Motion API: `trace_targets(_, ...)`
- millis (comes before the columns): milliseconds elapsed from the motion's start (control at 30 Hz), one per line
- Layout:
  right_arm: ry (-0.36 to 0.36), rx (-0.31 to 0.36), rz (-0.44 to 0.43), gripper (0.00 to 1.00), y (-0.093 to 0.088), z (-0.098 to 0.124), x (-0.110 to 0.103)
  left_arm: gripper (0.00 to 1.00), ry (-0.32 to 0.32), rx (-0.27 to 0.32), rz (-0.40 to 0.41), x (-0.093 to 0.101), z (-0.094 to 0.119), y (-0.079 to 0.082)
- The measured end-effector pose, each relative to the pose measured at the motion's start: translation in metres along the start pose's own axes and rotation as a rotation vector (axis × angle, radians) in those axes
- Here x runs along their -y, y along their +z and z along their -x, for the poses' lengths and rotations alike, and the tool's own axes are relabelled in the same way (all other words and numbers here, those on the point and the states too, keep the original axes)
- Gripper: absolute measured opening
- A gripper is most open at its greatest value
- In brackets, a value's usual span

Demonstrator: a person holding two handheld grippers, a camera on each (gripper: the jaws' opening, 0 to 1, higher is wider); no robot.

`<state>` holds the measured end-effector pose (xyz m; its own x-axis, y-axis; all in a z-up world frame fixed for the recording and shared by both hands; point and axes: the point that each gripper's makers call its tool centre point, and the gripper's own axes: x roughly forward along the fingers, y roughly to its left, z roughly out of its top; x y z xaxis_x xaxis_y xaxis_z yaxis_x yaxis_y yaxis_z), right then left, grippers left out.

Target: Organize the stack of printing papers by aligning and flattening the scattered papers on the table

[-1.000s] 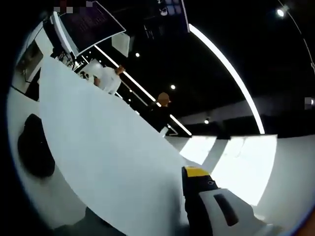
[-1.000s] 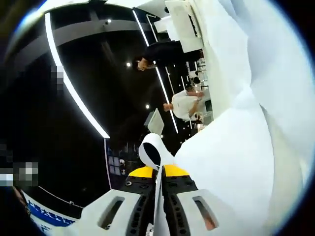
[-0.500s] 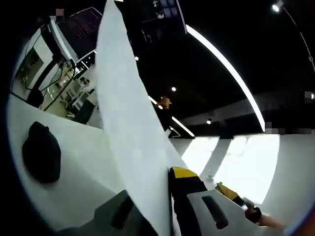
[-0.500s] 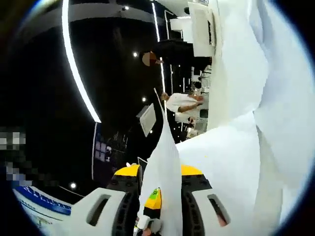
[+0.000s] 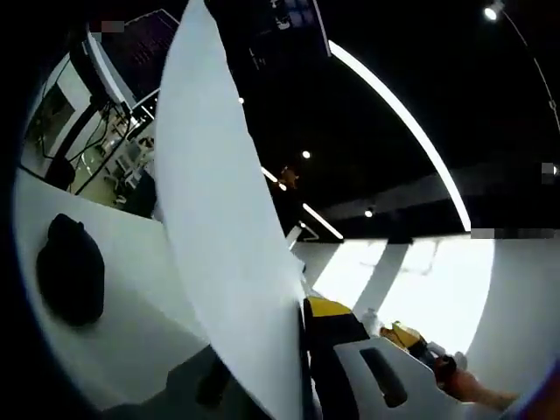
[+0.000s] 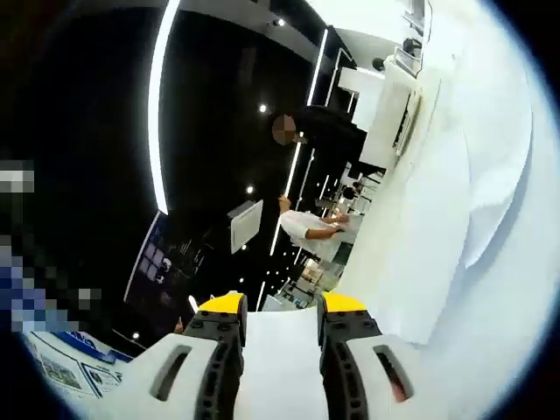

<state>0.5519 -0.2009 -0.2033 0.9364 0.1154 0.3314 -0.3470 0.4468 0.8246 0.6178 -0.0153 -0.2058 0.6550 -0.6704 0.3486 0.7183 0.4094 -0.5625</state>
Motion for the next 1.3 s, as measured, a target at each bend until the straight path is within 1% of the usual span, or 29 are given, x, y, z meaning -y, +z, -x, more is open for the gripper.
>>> trace_targets(67,0.0,0.006,0.024,0.29,0.008,0.002,-0.001,0.09,-0.001,-0.005,0.003,0.0,0.0,-0.001)
trace_targets(133,0.002,0.021,0.086,0.3,0.02,0.005,-0.001,0.09,-0.003,-0.011,0.009,0.001,0.0,-0.002)
trace_targets(200,-0.009,0.022,0.178,0.31,0.032,0.011,0.0,0.09,-0.004,-0.017,0.012,0.001,0.0,-0.003)
trace_targets(300,-0.028,0.024,0.307,0.35,0.047,0.018,0.001,0.09,-0.006,-0.034,0.005,0.001,0.0,-0.006)
trace_targets(367,-0.043,0.024,0.377,0.35,0.056,0.023,0.002,0.1,-0.008,-0.041,0.007,0.002,-0.001,-0.007)
trace_targets(467,-0.069,0.012,0.461,0.35,0.066,0.03,0.004,0.1,-0.007,-0.045,-0.003,0.002,-0.001,-0.008)
trace_targets(500,-0.071,0.02,0.475,0.35,0.07,0.032,0.004,0.1,-0.007,-0.048,-0.004,0.002,-0.001,-0.009)
trace_targets(567,-0.082,0.011,0.497,0.35,0.074,0.037,0.006,0.1,-0.006,-0.051,-0.005,0.002,-0.001,-0.009)
trace_targets(700,-0.122,-0.003,0.62,0.38,0.087,0.051,0.017,0.1,-0.01,-0.049,-0.007,0.003,0.0,-0.009)
trace_targets(767,-0.142,-0.027,0.655,0.41,0.088,0.055,0.023,0.1,-0.01,-0.049,-0.007,0.003,0.0,-0.009)
trace_targets(800,-0.139,-0.033,0.678,0.42,0.088,0.056,0.024,0.1,-0.011,-0.048,-0.008,0.004,0.0,-0.009)
trace_targets(900,-0.111,-0.075,0.732,0.44,0.082,0.061,0.022,0.1,-0.011,-0.049,-0.005,0.004,0.001,-0.01)
trace_targets(967,-0.108,-0.129,0.838,0.45,0.075,0.065,0.024,0.1,-0.01,-0.052,-0.005,0.004,0.001,-0.01)
trace_targets(1000,-0.112,-0.149,0.882,0.45,0.076,0.065,0.029,0.1,-0.01,-0.054,-0.005,0.004,0.001,-0.011)
trace_targets(1033,-0.115,-0.17,0.92,0.45,0.075,0.066,0.032,0.1,-0.009,-0.055,-0.005,0.004,0.001,-0.011)
trace_targets(1067,-0.116,-0.176,0.941,0.45,0.075,0.068,0.032,0.1,-0.009,-0.057,-0.006,0.004,0.001,-0.011)
trace_targets(1167,-0.084,-0.196,0.961,0.45,0.07,0.071,0.029,0.1,-0.008,-0.06,-0.008,0.005,0.001,-0.012)
trace_targets(1233,-0.067,-0.218,0.96,0.45,0.068,0.074,0.031,0.1,-0.007,-0.06,-0.008,0.005,0.001,-0.012)
trace_targets(1300,-0.051,-0.243,0.938,0.45,0.066,0.076,0.033,0.1,-0.007,-0.06,-0.007,0.005,0.001,-0.012)
